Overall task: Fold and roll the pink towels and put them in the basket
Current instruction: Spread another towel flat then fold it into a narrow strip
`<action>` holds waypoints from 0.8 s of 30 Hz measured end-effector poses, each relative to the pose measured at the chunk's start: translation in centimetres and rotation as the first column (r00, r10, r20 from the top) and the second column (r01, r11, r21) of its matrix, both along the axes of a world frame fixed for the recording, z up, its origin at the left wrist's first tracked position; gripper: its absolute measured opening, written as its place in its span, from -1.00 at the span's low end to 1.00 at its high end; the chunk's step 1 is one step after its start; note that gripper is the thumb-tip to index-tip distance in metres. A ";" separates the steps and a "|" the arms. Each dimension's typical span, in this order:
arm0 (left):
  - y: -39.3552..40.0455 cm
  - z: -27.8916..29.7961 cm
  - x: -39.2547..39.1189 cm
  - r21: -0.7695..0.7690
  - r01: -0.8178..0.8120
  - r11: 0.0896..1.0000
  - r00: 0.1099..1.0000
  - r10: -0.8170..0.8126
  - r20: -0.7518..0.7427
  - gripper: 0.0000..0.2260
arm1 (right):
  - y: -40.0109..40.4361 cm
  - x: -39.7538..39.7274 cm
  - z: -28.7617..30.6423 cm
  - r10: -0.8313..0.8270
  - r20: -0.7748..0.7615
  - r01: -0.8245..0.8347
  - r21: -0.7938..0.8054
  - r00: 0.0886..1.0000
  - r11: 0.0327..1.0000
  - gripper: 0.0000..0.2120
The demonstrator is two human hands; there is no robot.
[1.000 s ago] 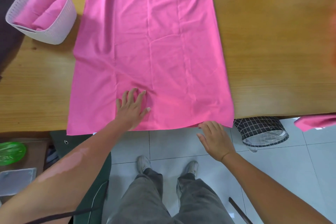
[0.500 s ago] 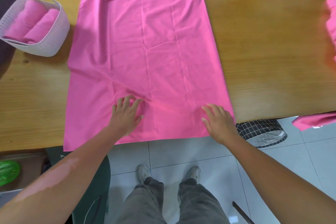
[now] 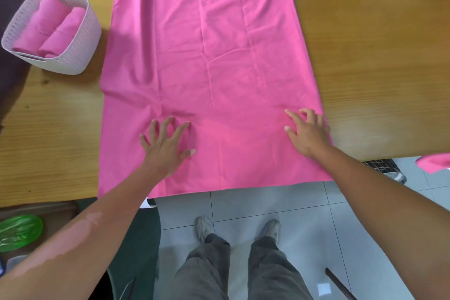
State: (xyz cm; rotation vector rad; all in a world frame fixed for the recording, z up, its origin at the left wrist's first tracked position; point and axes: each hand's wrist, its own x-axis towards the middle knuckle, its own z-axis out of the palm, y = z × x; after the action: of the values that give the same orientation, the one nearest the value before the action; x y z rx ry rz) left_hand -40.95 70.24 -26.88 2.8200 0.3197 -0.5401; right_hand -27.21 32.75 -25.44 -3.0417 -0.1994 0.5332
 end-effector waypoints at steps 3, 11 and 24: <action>0.9 -0.9 -0.1 -0.037 -0.020 0.999 0.998 0.018 -0.055 -0.23 | -0.7 1.5 0.0 -0.133 -0.019 0.133 -0.003 0.991 0.991 -0.47; 1.6 -0.3 1.8 0.012 -0.095 0.995 0.986 0.096 -0.135 0.09 | 1.6 2.5 0.7 -0.269 -0.038 0.265 -0.082 0.962 0.961 -0.37; 1.5 -0.3 4.6 0.005 -0.269 0.963 0.954 0.266 0.141 -0.28 | 1.5 5.9 -0.3 -0.160 -0.008 0.160 -0.019 0.987 0.987 -0.39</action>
State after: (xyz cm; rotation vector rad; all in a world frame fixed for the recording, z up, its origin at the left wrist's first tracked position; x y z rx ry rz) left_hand -36.39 71.78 -27.22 2.7554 0.6712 -0.2803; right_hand -21.31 34.24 -25.71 -3.0365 0.0510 0.5397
